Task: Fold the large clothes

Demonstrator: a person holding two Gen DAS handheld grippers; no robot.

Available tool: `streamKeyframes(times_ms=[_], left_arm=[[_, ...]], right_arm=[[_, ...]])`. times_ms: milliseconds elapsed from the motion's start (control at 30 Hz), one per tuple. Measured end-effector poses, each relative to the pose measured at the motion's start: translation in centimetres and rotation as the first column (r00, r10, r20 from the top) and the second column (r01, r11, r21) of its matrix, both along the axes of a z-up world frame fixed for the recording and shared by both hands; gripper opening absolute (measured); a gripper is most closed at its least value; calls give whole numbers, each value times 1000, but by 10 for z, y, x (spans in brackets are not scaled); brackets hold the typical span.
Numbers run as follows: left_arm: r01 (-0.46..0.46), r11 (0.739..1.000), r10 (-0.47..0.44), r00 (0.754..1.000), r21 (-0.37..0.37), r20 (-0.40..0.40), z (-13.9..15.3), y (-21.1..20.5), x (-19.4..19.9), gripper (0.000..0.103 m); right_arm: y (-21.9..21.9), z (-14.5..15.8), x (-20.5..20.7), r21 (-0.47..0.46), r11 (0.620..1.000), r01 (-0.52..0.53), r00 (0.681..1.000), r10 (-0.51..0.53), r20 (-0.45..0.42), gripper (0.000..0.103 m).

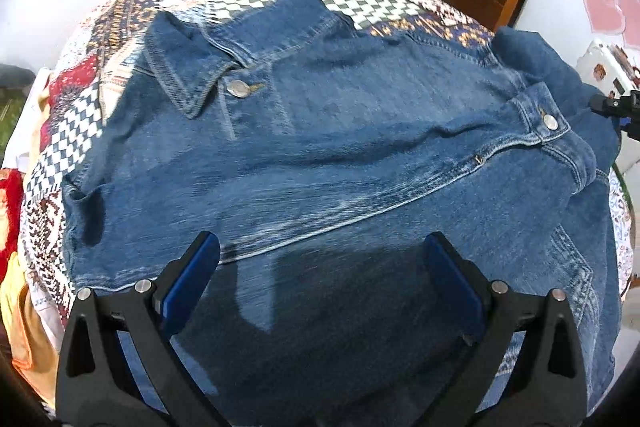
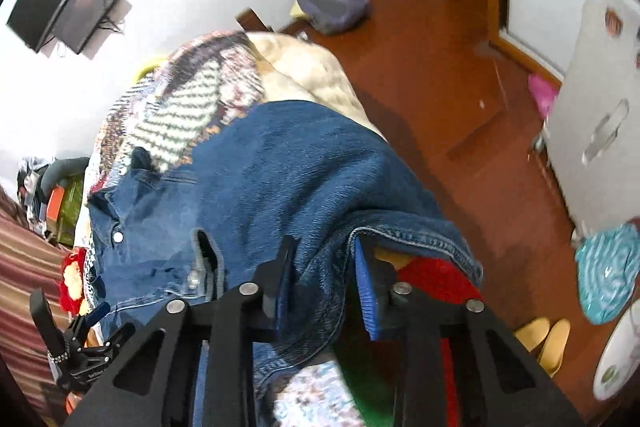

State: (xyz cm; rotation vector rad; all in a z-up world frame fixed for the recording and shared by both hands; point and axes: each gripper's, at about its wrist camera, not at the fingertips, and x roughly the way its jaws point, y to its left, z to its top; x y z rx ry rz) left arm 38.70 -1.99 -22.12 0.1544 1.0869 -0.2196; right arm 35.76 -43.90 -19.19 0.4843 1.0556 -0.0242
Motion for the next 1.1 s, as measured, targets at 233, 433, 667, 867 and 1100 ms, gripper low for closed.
streamKeyframes(times_ms=[233,433,667,867,1100], left_arm=[[-28,999,29,999,-29,42,20,24,-12,103],[-53,997,56,997,-59,58,29,38,-21,103],[-29,996,32,999,-86,34,37,35,-27,103],[71,995,-66,995,-70,69,52,-18,-18,103],[130,989,-129,991,-64,18,27,-68,-9,103]], right_arm=[[42,82,-17,-54,996,-73,967,83,241,9],[106,116,-18,-185,963,-197,933,242,266,10],[114,61,-21,-269,940,-210,972,230,42,10],[71,34,-36,-266,948,-174,985,168,-45,10],[32,-32,-36,-100,982,-162,972,142,-186,10]])
